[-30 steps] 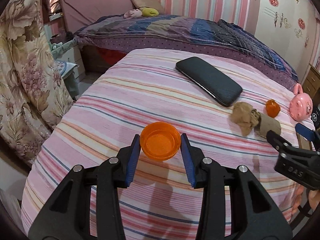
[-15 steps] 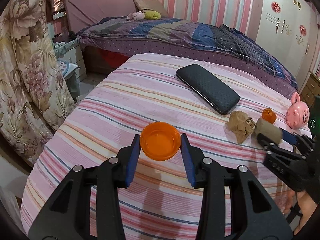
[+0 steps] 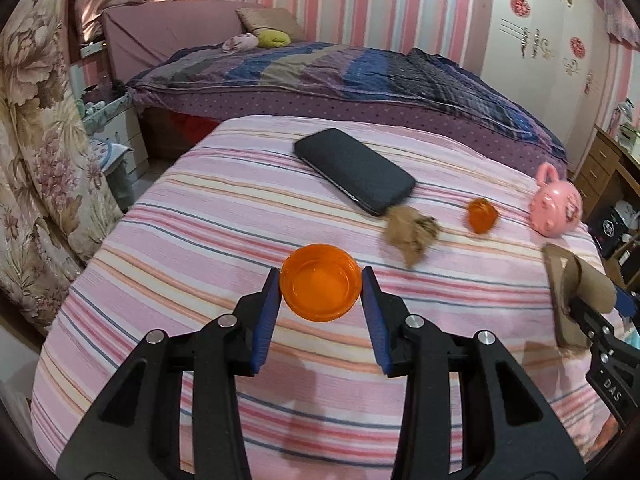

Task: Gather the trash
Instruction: 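Carry the orange cap and cardboard square over the blue basket with both tools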

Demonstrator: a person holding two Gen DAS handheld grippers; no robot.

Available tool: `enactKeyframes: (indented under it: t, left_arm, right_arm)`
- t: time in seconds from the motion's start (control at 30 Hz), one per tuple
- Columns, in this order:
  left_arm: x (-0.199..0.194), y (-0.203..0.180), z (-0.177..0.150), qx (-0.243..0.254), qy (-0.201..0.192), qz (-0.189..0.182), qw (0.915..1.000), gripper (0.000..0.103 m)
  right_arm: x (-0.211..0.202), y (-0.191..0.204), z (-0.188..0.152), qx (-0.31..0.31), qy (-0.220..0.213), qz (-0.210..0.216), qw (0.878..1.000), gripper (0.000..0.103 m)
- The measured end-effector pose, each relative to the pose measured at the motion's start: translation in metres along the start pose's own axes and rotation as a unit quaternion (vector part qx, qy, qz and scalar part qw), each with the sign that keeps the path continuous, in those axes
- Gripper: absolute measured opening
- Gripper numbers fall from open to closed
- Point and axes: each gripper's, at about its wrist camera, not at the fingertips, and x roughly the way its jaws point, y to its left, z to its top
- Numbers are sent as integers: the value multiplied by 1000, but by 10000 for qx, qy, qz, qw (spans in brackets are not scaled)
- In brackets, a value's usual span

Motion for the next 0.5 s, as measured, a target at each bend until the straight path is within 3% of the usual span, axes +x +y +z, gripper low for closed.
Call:
enactKeyframes:
  t: [0.33,0.5]
  left_arm:
    - [-25,-58,-23,491,-192,-176,9985,39]
    - [-34,-76,-34,437,-149,-302,9985,39]
  right_arm:
    - [-59,-64,-51,315,-173,-392,9986,55]
    - [-69,-95,-67,519,-199,-459,9974,55]
